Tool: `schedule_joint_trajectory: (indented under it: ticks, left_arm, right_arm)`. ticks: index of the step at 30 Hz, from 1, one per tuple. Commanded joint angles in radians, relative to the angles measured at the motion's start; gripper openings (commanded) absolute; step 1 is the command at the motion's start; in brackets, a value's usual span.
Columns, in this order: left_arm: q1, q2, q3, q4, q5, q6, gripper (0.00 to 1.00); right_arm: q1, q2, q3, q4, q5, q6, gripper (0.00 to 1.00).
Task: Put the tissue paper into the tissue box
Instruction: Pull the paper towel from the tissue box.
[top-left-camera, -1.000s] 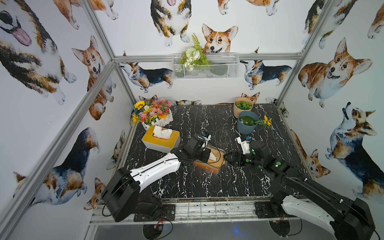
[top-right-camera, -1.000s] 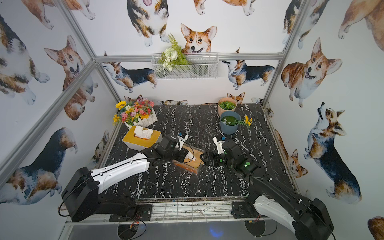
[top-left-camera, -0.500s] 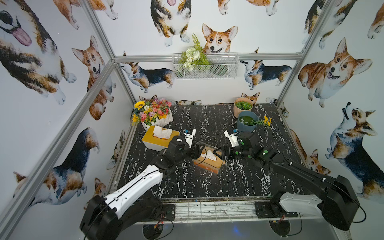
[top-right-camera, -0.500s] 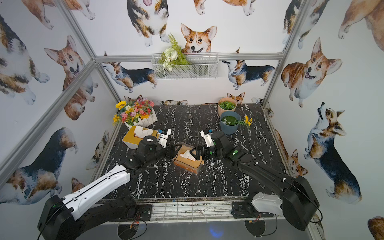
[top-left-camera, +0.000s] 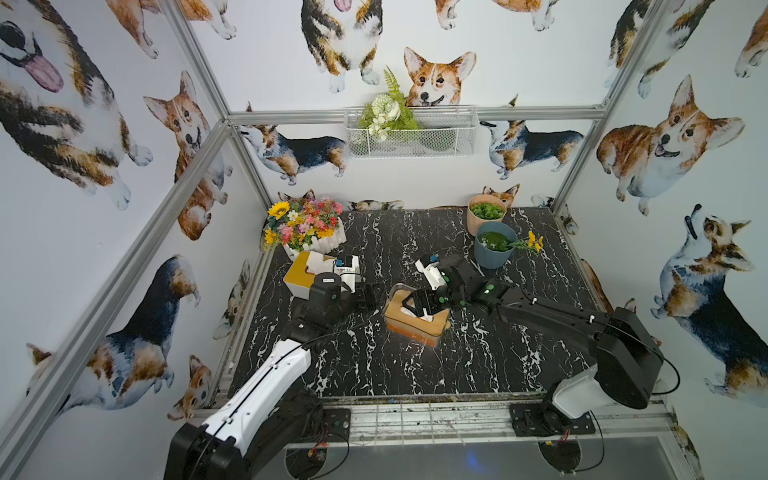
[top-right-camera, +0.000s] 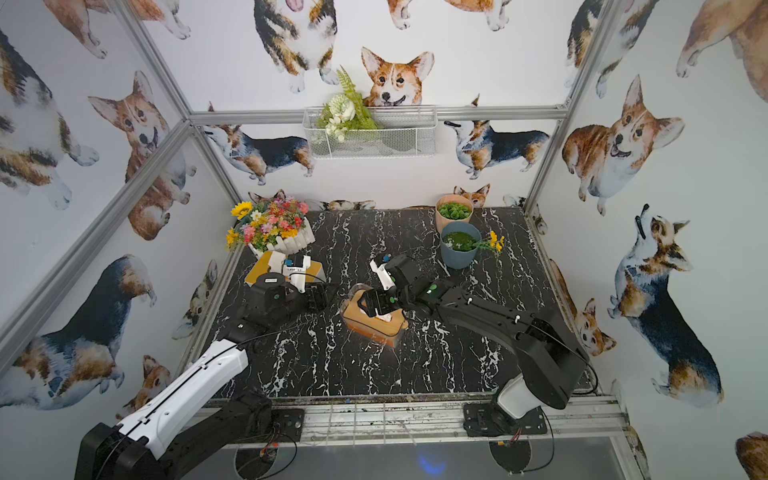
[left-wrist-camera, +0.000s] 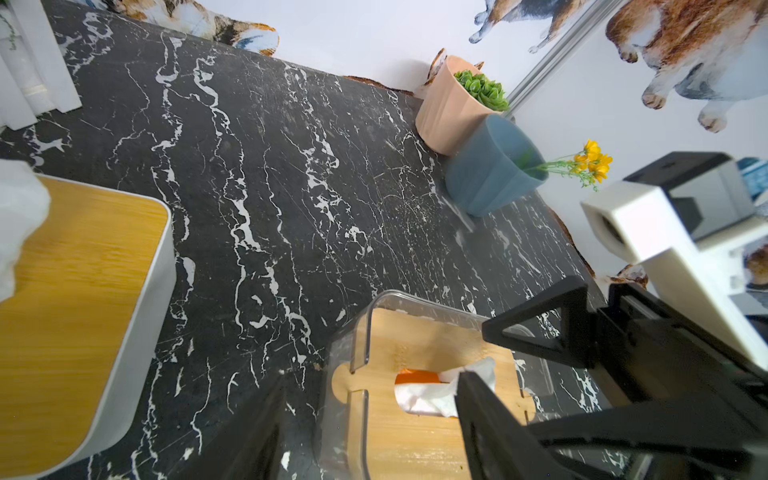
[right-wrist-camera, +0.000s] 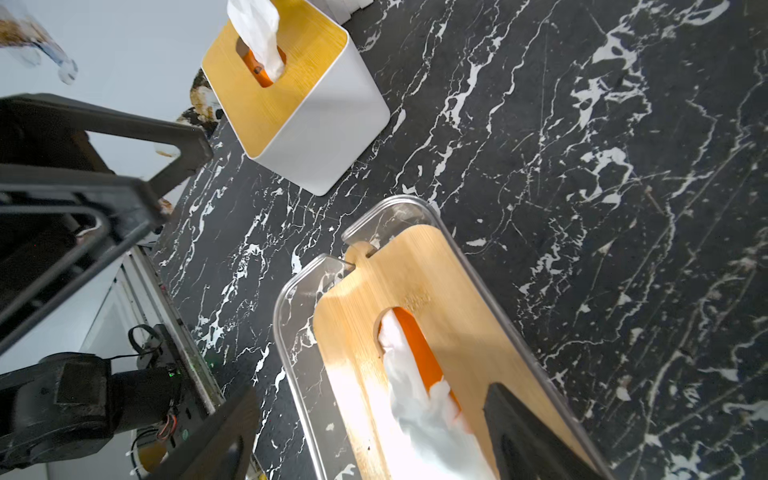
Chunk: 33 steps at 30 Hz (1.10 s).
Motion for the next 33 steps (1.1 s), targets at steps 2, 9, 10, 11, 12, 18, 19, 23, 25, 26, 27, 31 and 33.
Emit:
schedule_joint_trajectory:
  ticks: [2,9,10,11,12,18,19,23,25,26,27,31,33]
  left_arm:
    - [0.013,0.002,-0.003,0.025,0.035,-0.004,0.69]
    - [0.016,0.005,-0.008,0.029,0.044,-0.004,0.69]
    - [0.017,0.005,-0.009,0.028,0.043,-0.004,0.69]
    - [0.017,0.005,-0.009,0.027,0.043,-0.004,0.69]
    - [0.018,0.005,-0.01,0.027,0.043,-0.004,0.69]
    - [0.019,0.013,-0.005,0.031,0.048,-0.004,0.69]
    - [0.019,0.014,-0.005,0.03,0.05,-0.006,0.69]
    - [0.018,0.021,-0.004,0.034,0.055,-0.01,0.69]
    - [0.018,0.022,-0.002,0.037,0.057,-0.01,0.69]
    - [0.018,0.023,-0.004,0.038,0.059,-0.012,0.69]
    - [0.019,0.024,-0.004,0.038,0.061,-0.013,0.69]
    - [0.018,0.028,-0.004,0.043,0.068,-0.019,0.69]
    - [0.019,0.032,-0.004,0.043,0.075,-0.021,0.69]
  right_arm:
    - [0.003,0.02,0.002,-0.033,0.06,-0.022,0.84]
    - [0.009,0.051,-0.013,-0.02,0.068,-0.023,0.65]
    - [0.011,0.056,-0.013,-0.017,0.068,-0.024,0.62]
    - [0.012,0.061,-0.011,-0.015,0.068,-0.024,0.55]
    - [0.012,0.065,-0.012,-0.015,0.069,-0.023,0.5]
    - [0.016,0.066,-0.015,-0.011,0.074,-0.016,0.18]
    - [0.017,0.063,-0.017,-0.009,0.077,-0.015,0.14]
    - [0.018,0.044,-0.023,-0.011,0.089,-0.005,0.02]
    - [0.017,0.034,-0.027,-0.006,0.087,0.003,0.02]
    - [0.017,0.028,-0.029,-0.001,0.085,0.008,0.02]
    - [0.018,0.023,-0.032,0.004,0.083,0.014,0.02]
    - [0.017,-0.001,-0.041,0.023,0.076,0.027,0.05]
    - [0.017,-0.007,-0.042,0.024,0.073,0.026,0.09]
